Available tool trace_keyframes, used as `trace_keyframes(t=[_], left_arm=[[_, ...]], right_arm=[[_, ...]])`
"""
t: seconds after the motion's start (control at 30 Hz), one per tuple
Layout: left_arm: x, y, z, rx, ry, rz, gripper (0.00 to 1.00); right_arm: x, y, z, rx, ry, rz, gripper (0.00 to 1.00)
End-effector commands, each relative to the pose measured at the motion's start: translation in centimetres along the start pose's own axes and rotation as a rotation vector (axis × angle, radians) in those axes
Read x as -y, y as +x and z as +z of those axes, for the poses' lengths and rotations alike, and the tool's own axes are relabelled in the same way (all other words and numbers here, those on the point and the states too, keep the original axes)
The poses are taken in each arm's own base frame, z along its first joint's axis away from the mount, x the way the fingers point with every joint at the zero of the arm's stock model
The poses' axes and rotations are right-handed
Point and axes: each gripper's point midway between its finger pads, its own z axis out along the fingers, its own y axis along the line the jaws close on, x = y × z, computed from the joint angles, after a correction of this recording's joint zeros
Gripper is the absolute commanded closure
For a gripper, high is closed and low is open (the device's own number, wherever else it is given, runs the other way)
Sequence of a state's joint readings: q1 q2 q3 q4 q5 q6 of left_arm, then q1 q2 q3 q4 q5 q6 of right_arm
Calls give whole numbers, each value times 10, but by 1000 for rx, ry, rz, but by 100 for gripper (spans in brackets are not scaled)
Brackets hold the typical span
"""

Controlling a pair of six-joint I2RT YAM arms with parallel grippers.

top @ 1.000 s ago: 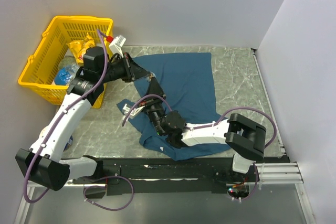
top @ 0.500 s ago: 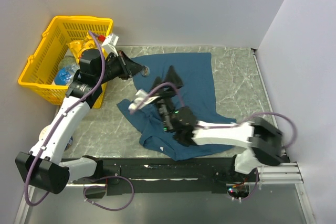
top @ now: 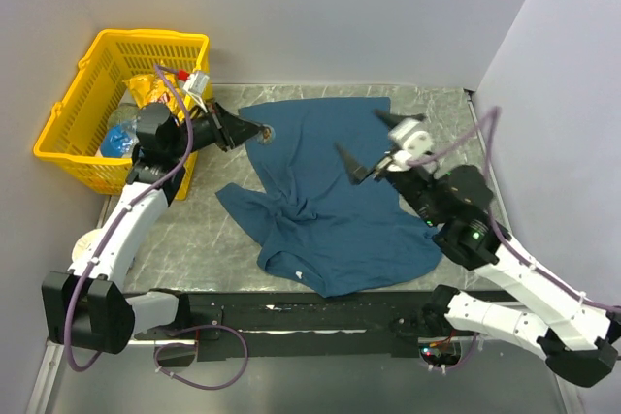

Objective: Pin the brooch onto the clothing
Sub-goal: Pin the brooch to the clothes.

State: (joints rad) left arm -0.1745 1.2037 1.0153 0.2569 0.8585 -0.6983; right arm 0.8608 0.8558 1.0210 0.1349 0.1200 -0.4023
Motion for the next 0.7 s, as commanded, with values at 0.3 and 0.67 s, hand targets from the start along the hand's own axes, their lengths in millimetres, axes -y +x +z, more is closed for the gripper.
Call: trace_keyframes(t=[0.3,0.67], left_arm=[[113,24,-50,-68,486,337,99],[127,50,-50,-167,538,392,99]], right_arm=[[-87,55,-15,-164,-433,226,1],[-119,12,-5,-66,-675,361,20]])
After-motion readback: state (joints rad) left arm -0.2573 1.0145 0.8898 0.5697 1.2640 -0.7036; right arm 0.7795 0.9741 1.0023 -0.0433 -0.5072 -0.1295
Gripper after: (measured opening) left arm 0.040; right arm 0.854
